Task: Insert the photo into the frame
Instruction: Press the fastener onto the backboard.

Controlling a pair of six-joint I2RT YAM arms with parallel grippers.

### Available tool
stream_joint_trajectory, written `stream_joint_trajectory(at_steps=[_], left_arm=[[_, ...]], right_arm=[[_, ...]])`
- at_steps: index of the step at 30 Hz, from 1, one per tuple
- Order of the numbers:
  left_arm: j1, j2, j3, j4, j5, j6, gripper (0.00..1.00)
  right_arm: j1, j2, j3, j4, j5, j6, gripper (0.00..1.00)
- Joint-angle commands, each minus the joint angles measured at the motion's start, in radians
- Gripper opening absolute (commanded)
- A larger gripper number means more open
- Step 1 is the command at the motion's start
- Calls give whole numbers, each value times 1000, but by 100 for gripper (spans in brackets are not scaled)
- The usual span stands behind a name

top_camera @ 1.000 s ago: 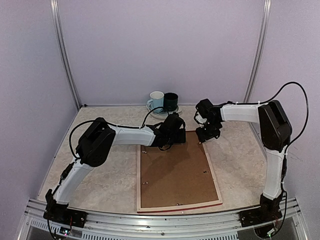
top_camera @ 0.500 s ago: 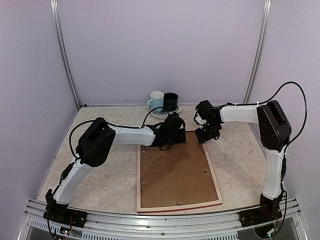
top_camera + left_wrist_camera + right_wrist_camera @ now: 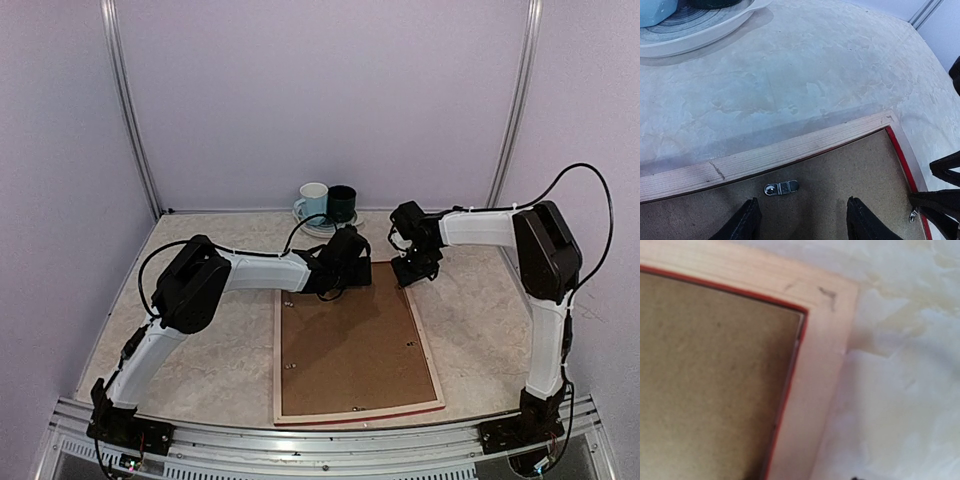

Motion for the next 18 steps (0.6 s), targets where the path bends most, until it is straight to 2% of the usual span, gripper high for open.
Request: stream_joint_trajectory(at_steps=[1, 18], left_arm=[[15, 53, -22, -99, -14, -16, 59], [25, 49, -38, -98, -17, -22, 59]], right_arm=[[-4, 18, -54, -102, 34, -28, 41], [-4, 38, -24, -178, -87, -140, 39]])
